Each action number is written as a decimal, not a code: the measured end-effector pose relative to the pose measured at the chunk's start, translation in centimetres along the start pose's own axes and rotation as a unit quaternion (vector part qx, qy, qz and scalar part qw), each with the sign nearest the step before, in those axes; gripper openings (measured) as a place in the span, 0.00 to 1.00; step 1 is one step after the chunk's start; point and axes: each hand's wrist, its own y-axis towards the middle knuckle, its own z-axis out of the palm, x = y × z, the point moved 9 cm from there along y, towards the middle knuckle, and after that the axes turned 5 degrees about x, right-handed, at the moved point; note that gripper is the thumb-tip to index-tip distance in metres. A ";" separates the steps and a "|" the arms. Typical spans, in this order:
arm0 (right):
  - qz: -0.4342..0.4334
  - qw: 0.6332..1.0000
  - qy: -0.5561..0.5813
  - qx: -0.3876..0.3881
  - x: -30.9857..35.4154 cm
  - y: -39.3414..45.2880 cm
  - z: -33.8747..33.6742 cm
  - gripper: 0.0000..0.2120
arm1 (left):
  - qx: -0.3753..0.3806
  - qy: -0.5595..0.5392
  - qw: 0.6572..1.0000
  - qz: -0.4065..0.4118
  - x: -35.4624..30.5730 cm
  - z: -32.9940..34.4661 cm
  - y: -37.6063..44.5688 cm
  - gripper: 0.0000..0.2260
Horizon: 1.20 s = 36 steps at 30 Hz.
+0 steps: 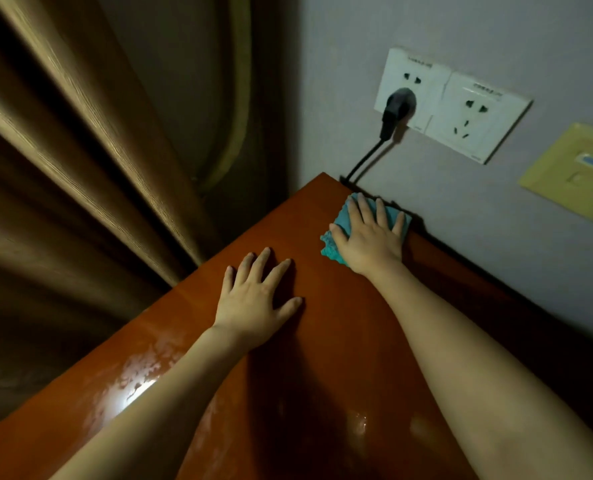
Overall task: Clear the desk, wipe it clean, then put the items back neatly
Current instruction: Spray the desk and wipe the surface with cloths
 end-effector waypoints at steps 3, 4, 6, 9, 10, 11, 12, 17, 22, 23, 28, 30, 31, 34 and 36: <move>-0.020 1.000 -0.004 0.000 1.7 1.4 -0.1 0.32 | -0.004 -0.004 1.000 0.001 0.5 -0.3 0.5 0.31; -0.026 1.000 -0.005 0.001 2.3 1.9 -0.1 0.32 | -0.007 -0.005 1.000 -0.002 0.8 -0.5 0.6 0.31; -0.038 0.999 -0.008 -0.001 3.5 2.9 -0.2 0.32 | -0.015 -0.005 1.000 -0.008 1.5 -0.8 0.8 0.31; -0.057 0.998 -0.018 -0.001 5.4 4.3 -0.1 0.31 | -0.018 0.005 1.000 -0.008 2.3 -0.9 0.9 0.30; -0.067 0.997 -0.024 -0.001 6.1 4.6 -0.1 0.31 | -0.018 0.007 1.000 -0.006 2.4 -0.8 0.9 0.30; -0.082 0.996 -0.032 -0.001 6.9 4.8 -0.1 0.31 | -0.018 0.008 1.000 -0.006 2.4 -0.7 0.9 0.30; -0.102 0.994 -0.039 -0.001 7.8 4.9 -0.1 0.30 | -0.017 0.009 1.000 -0.007 2.3 -0.5 0.9 0.30; -0.159 0.986 -0.043 0.001 10.6 4.6 0.1 0.29 | -0.020 0.007 1.000 -0.012 2.3 -0.3 0.6 0.29; -0.122 0.992 -0.021 0.006 9.0 2.0 0.6 0.30 | -0.016 -0.009 1.000 -0.023 1.6 0.3 -0.8 0.29; -0.113 0.993 -0.017 0.007 8.2 1.1 0.7 0.31 | -0.017 -0.012 0.999 -0.026 1.4 0.5 -1.1 0.29; -0.055 0.998 0.003 0.012 3.5 -4.2 1.3 0.31 | 0.001 -0.033 0.999 -0.039 -0.8 1.5 -2.4 0.30; -0.037 0.999 0.006 0.011 1.4 -6.6 1.5 0.31 | 0.008 -0.033 0.999 -0.029 -2.5 2.0 -3.1 0.30; -0.027 1.000 0.007 0.014 0.2 -7.8 1.7 0.31 | 0.008 -0.034 0.999 -0.020 -3.5 2.2 -3.5 0.30; 0.004 1.000 0.001 0.022 -3.5 -11.3 2.1 0.31 | 0.006 -0.035 0.999 0.009 -6.7 3.6 -5.1 0.30; 0.021 0.999 0.000 0.028 -5.7 -13.5 2.3 0.31 | 0.005 -0.036 0.999 0.028 -8.9 4.7 -6.2 0.29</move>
